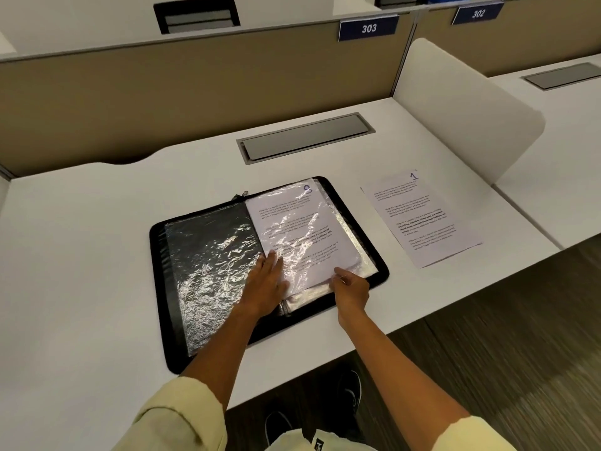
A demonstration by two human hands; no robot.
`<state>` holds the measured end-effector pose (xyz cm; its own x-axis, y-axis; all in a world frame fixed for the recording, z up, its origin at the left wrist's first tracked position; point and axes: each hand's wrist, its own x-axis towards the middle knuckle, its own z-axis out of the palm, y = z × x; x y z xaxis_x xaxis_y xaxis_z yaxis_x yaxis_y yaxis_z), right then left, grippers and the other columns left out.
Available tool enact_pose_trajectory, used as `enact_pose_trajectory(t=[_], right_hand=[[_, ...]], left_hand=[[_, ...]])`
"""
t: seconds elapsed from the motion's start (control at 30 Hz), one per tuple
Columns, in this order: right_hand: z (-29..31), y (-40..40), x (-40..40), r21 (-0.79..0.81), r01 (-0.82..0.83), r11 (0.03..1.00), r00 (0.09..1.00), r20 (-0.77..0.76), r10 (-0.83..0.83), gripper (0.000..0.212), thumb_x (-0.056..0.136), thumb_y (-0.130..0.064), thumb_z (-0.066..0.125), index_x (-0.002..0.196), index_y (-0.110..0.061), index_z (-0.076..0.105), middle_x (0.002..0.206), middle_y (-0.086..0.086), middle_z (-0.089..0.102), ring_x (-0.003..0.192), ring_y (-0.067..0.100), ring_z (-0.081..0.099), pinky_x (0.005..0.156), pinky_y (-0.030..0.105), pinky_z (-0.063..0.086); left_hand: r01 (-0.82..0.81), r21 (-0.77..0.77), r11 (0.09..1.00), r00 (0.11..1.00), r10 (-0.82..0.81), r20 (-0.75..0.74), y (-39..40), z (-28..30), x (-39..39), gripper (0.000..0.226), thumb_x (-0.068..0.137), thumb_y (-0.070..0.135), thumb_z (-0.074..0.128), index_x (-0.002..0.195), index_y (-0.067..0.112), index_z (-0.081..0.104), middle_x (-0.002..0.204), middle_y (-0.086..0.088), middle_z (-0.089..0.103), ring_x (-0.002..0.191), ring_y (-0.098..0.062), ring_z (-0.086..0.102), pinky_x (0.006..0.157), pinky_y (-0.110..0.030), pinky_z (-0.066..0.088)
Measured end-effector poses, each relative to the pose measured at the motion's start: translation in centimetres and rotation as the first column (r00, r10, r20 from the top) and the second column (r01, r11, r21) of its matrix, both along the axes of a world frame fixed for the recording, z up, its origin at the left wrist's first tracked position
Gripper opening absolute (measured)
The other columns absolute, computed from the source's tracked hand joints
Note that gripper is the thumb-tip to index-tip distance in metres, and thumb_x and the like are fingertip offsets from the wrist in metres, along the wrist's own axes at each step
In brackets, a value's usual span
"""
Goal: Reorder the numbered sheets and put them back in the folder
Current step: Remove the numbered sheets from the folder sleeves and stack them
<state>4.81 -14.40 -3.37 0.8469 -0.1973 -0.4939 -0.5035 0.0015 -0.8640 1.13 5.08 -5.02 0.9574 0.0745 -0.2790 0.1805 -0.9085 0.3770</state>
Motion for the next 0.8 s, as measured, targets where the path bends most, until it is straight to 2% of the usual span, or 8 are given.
enact_pose_trajectory(t=[0.13, 0.23, 0.4, 0.47, 0.57, 0.67, 0.8], right_hand=[[-0.2, -0.9, -0.7, -0.008, 0.06, 0.998, 0.998, 0.005, -0.06, 0.019, 0.089, -0.002, 0.072, 0.108, -0.006, 0.075, 0.1, 0.005, 0.075, 0.094, 0.022, 0.072, 0.094, 0.036, 0.057], [-0.2, -1.9, -1.5, -0.028, 0.095, 0.995, 0.995, 0.0, -0.095, 0.017, 0.088, 0.001, 0.072, 0.102, -0.006, 0.076, 0.093, 0.006, 0.075, 0.086, 0.021, 0.073, 0.087, 0.032, 0.059], [0.1, -3.1, -3.1, -0.113, 0.131, 0.985, 0.991, -0.007, -0.133, 0.013, 0.084, -0.003, 0.075, 0.089, -0.013, 0.068, 0.087, 0.008, 0.072, 0.088, 0.026, 0.071, 0.078, 0.029, 0.058], [0.3, -3.1, -3.5, -0.103, 0.155, 0.982, 0.987, -0.011, -0.157, 0.023, 0.083, -0.005, 0.077, 0.096, -0.013, 0.059, 0.089, 0.008, 0.068, 0.088, 0.026, 0.068, 0.073, 0.027, 0.055], [0.3, -2.9, -3.7, -0.008, 0.188, 0.982, 0.98, -0.057, -0.188, 0.048, 0.081, -0.008, 0.081, 0.114, -0.017, 0.048, 0.093, 0.006, 0.062, 0.091, 0.027, 0.067, 0.085, 0.037, 0.059], [0.6, -2.6, -3.5, 0.037, 0.236, 0.971, 0.966, -0.114, -0.23, 0.066, 0.078, -0.01, 0.086, 0.125, -0.021, 0.042, 0.094, 0.003, 0.059, 0.09, 0.023, 0.065, 0.091, 0.039, 0.058], [1.0, -2.8, -3.7, 0.143, 0.313, 0.939, 0.944, -0.159, -0.29, 0.065, 0.077, 0.0, 0.084, 0.125, -0.022, 0.046, 0.096, 0.002, 0.055, 0.085, 0.023, 0.068, 0.085, 0.042, 0.061]], left_hand=[[-0.003, 0.042, 0.999, 1.0, 0.003, -0.022, -0.3, -0.1, 0.2, 0.066, 0.104, 0.045, 0.035, 0.158, 0.018, 0.008, 0.165, -0.004, -0.009, 0.152, -0.03, -0.006, 0.122, -0.05, 0.011], [-0.013, 0.049, 0.999, 1.0, 0.014, -0.02, -0.5, -0.2, 0.3, 0.066, 0.104, 0.045, 0.036, 0.158, 0.018, 0.009, 0.165, -0.004, -0.009, 0.152, -0.03, -0.005, 0.122, -0.051, 0.011], [-0.035, 0.032, 0.999, 0.999, 0.036, -0.017, -0.6, -0.1, 0.3, 0.068, 0.102, 0.047, 0.038, 0.158, 0.021, 0.009, 0.165, -0.002, -0.009, 0.152, -0.031, -0.004, 0.121, -0.052, 0.01], [-0.035, 0.033, 0.999, 0.999, 0.035, -0.014, -0.7, 0.0, 0.2, 0.067, 0.103, 0.048, 0.038, 0.157, 0.02, 0.009, 0.165, -0.003, -0.009, 0.151, -0.031, -0.005, 0.122, -0.052, 0.01], [-0.033, 0.025, 0.999, 0.999, 0.034, -0.022, -0.9, 0.3, 0.1, 0.07, 0.102, 0.049, 0.038, 0.158, 0.021, 0.005, 0.165, -0.003, -0.011, 0.151, -0.031, -0.007, 0.121, -0.052, 0.007], [-0.02, 0.021, 1.0, 0.999, 0.02, -0.031, -1.1, 0.4, 0.1, 0.07, 0.102, 0.048, 0.038, 0.158, 0.022, 0.003, 0.164, -0.002, -0.013, 0.151, -0.03, -0.009, 0.12, -0.054, 0.004], [-0.008, 0.005, 1.0, 0.999, 0.008, -0.041, -1.3, 0.5, -0.1, 0.07, 0.102, 0.048, 0.038, 0.158, 0.021, 0.005, 0.164, -0.001, -0.014, 0.151, -0.03, -0.011, 0.119, -0.055, 0.003]])
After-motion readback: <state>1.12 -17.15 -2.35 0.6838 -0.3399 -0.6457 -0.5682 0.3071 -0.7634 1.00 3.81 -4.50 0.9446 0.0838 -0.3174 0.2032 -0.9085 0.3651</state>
